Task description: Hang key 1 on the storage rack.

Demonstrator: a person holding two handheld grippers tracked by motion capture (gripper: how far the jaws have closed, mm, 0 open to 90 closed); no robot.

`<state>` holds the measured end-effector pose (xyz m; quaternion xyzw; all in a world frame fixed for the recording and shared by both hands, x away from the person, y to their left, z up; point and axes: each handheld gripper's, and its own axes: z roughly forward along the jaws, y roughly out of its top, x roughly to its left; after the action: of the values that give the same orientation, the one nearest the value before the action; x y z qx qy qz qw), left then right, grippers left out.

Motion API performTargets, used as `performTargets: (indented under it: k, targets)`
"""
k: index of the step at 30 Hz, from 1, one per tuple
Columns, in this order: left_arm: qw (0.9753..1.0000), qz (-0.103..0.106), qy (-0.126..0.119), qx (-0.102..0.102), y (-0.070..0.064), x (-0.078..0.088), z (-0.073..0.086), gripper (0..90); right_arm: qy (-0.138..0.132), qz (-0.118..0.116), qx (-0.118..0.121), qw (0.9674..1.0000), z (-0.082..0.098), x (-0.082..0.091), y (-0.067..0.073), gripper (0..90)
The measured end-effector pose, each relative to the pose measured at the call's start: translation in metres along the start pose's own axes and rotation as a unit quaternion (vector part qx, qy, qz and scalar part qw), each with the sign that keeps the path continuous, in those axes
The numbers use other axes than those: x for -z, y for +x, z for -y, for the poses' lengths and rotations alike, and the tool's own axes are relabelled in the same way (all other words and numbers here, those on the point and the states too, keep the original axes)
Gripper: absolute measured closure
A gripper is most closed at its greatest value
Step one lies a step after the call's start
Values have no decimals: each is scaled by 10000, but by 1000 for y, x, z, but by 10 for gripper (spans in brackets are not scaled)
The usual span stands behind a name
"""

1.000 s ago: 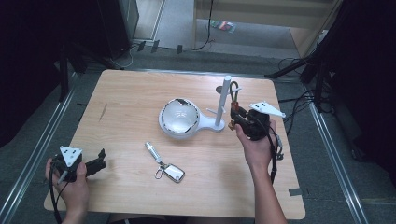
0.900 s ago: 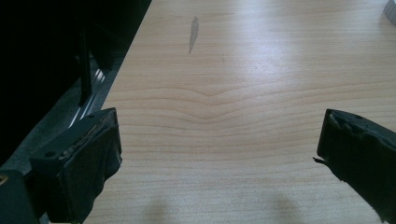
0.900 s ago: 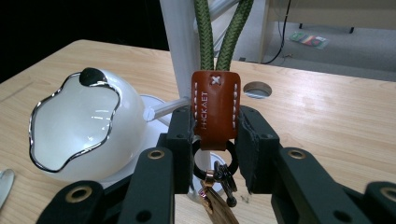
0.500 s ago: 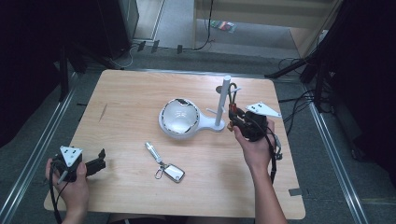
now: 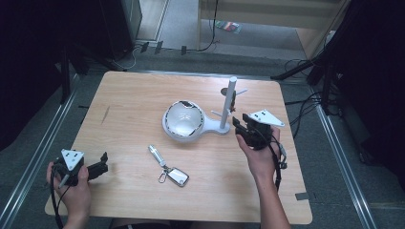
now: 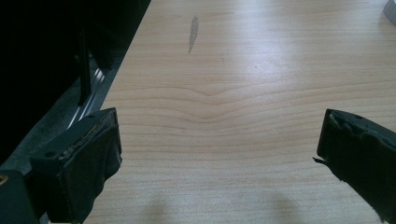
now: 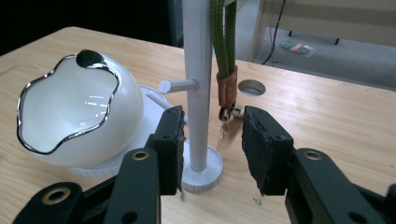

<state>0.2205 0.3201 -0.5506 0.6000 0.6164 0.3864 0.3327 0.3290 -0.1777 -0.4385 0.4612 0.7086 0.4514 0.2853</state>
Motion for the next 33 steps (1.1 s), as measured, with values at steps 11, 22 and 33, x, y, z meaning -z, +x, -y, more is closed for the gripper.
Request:
performTargets:
  k: [11, 22, 33]
  targets:
    - [10000, 7, 3, 9, 0, 0, 0, 0, 608, -202, 297, 9975, 9, 7, 22, 636]
    - [10000, 7, 6, -12, 0, 0, 0, 0, 1226, -553, 572, 9893, 16, 7, 52, 601]
    - [10000, 18, 0, -13, 0, 0, 0, 0, 1640, -874, 758, 9796, 29, -3, 73, 548]
